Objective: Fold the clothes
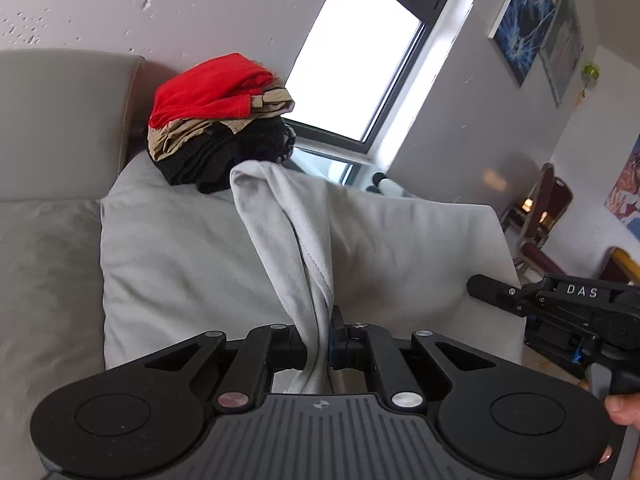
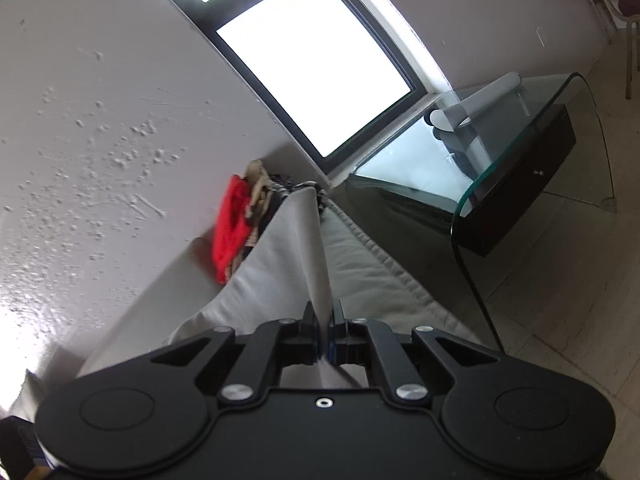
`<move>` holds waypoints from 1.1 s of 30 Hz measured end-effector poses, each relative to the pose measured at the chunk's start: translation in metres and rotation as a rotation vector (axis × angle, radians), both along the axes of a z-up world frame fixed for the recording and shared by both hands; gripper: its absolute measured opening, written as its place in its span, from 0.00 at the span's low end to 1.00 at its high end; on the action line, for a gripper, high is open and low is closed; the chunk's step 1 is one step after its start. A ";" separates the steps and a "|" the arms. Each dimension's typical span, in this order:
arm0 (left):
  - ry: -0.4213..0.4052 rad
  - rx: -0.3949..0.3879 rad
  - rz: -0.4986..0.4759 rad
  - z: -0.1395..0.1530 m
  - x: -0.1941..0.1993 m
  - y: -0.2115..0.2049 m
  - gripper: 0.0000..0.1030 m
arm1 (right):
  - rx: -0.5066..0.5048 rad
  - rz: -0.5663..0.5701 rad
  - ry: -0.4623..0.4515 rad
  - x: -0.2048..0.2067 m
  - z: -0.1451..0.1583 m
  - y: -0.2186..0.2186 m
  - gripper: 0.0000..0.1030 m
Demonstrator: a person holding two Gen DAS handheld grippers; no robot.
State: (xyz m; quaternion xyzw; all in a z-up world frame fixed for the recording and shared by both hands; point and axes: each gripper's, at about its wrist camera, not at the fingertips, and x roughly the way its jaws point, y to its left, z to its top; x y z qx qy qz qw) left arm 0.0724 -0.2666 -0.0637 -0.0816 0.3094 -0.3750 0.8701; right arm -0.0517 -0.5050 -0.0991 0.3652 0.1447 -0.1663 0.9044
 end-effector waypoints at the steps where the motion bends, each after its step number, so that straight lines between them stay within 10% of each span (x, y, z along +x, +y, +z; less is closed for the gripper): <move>1: 0.008 0.014 0.008 -0.006 0.011 -0.006 0.06 | -0.007 -0.006 0.009 0.005 -0.001 0.000 0.04; 5: 0.061 0.127 0.095 -0.033 0.052 -0.023 0.24 | -0.062 -0.028 0.129 0.038 -0.025 -0.010 0.10; 11: 0.121 0.198 0.226 -0.049 0.062 0.021 0.17 | -0.079 -0.090 0.196 0.002 -0.033 -0.018 0.36; 15: 0.091 0.176 0.147 -0.037 0.028 0.030 0.17 | -0.091 -0.031 0.182 -0.025 -0.019 0.002 0.35; 19: 0.011 0.230 0.007 -0.036 -0.010 -0.009 0.23 | -0.102 0.119 0.240 -0.025 -0.017 0.029 0.09; 21: 0.047 0.320 -0.023 -0.050 -0.015 -0.029 0.26 | -0.112 0.265 0.329 -0.025 -0.029 0.037 0.09; 29: 0.157 0.533 0.032 -0.050 -0.049 -0.005 0.27 | -0.021 0.229 0.493 -0.089 -0.034 0.048 0.06; 33: 0.114 0.542 0.039 -0.025 -0.080 0.011 0.45 | 0.028 0.239 0.477 -0.103 -0.011 0.065 0.11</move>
